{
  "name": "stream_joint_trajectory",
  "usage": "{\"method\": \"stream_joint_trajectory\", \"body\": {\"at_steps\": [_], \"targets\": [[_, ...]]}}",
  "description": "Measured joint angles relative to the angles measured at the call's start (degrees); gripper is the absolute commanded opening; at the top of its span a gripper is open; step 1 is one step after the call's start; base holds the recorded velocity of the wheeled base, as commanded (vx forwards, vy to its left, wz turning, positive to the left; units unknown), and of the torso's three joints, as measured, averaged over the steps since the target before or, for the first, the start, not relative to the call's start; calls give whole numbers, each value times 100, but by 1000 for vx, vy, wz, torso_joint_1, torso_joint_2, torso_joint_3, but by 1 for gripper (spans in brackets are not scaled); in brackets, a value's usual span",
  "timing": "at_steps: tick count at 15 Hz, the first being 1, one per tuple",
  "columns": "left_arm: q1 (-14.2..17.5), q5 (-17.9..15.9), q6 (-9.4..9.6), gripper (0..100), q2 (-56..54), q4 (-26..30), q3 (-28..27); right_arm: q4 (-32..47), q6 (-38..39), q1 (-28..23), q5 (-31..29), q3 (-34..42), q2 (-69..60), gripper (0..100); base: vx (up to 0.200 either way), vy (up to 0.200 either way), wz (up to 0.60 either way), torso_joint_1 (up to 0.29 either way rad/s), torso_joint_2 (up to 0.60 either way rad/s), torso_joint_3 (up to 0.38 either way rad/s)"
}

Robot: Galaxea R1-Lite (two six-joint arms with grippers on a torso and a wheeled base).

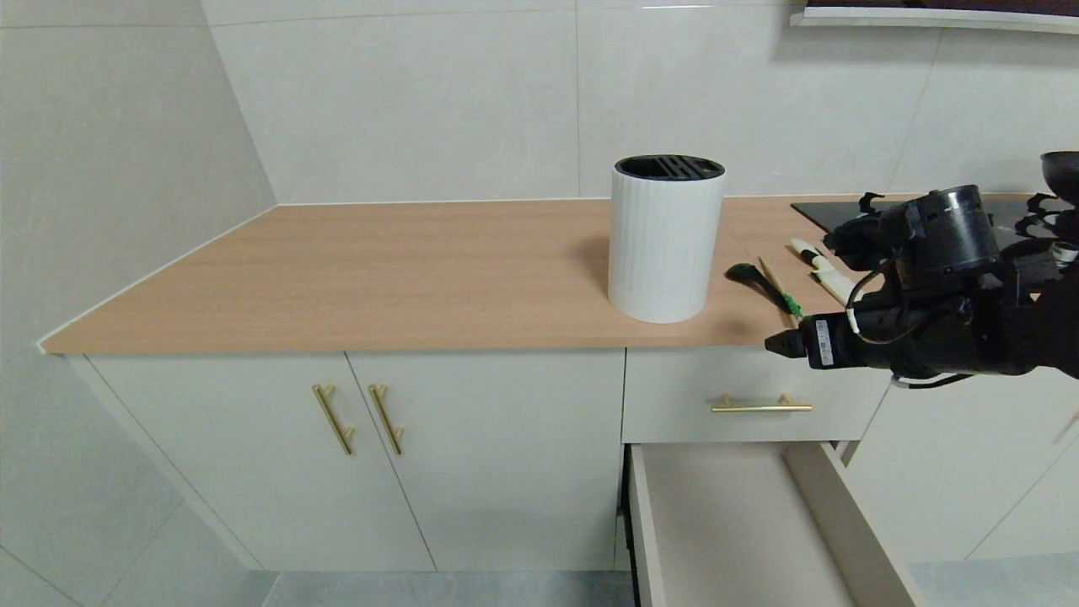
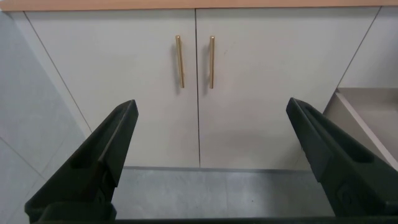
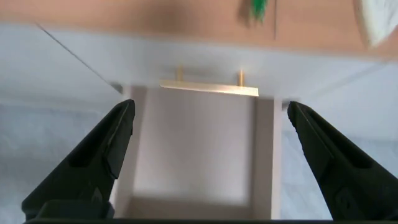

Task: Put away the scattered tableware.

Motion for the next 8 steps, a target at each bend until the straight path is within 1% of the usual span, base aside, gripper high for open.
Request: {"method": "stream_joint_trajectory", "body": {"at_steps": [1, 3, 5, 8], "targets": [[0, 2, 0, 100, 2, -2, 0, 193, 117, 41, 2, -339, 33, 100, 0, 0, 0, 0, 0, 0], [0, 0, 0, 100, 0, 0, 0, 507, 712, 146, -33, -1053, 222, 100, 0, 0, 0, 0, 0, 0], [0, 0, 0, 100, 0, -2, 0, 591, 908, 89, -110, -1390, 494, 100, 0, 0, 0, 0, 0, 0], [0, 0, 0, 100, 0, -2, 0, 600, 1057, -195, -393, -1790, 940, 100, 0, 0, 0, 0, 0, 0]]}}
